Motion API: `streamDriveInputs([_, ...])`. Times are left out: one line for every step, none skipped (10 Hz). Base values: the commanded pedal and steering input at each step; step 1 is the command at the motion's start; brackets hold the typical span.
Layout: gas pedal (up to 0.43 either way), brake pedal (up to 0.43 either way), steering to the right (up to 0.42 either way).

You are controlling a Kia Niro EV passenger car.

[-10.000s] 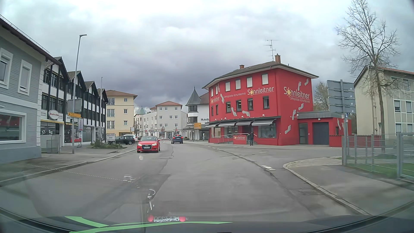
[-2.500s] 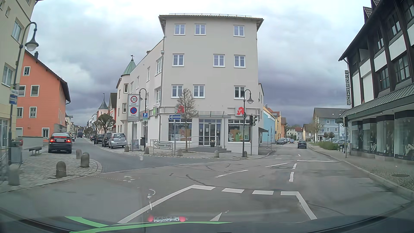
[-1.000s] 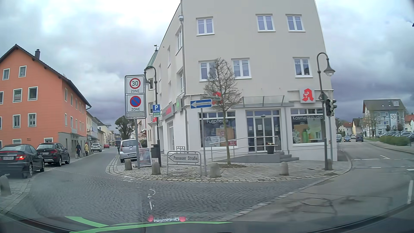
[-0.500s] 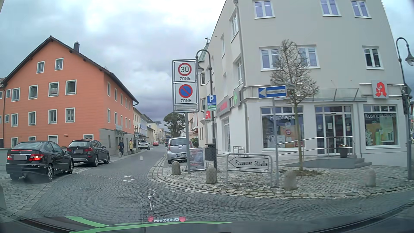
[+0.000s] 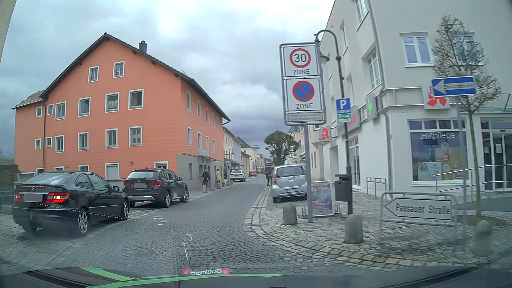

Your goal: Follow the waypoints while adhering to traffic rules and regulations

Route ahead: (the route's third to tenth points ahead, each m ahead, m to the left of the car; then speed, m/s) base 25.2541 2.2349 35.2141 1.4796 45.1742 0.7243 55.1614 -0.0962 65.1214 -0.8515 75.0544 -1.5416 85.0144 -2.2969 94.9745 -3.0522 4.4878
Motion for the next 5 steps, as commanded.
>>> streamDriveInputs([0.008,0.0,-0.309])
streamDriveInputs([0.02,0.0,-0.282])
streamDriveInputs([0.02,0.0,-0.25])
streamDriveInputs([0.047,0.0,-0.21])
streamDriveInputs([0.067,0.0,-0.168])
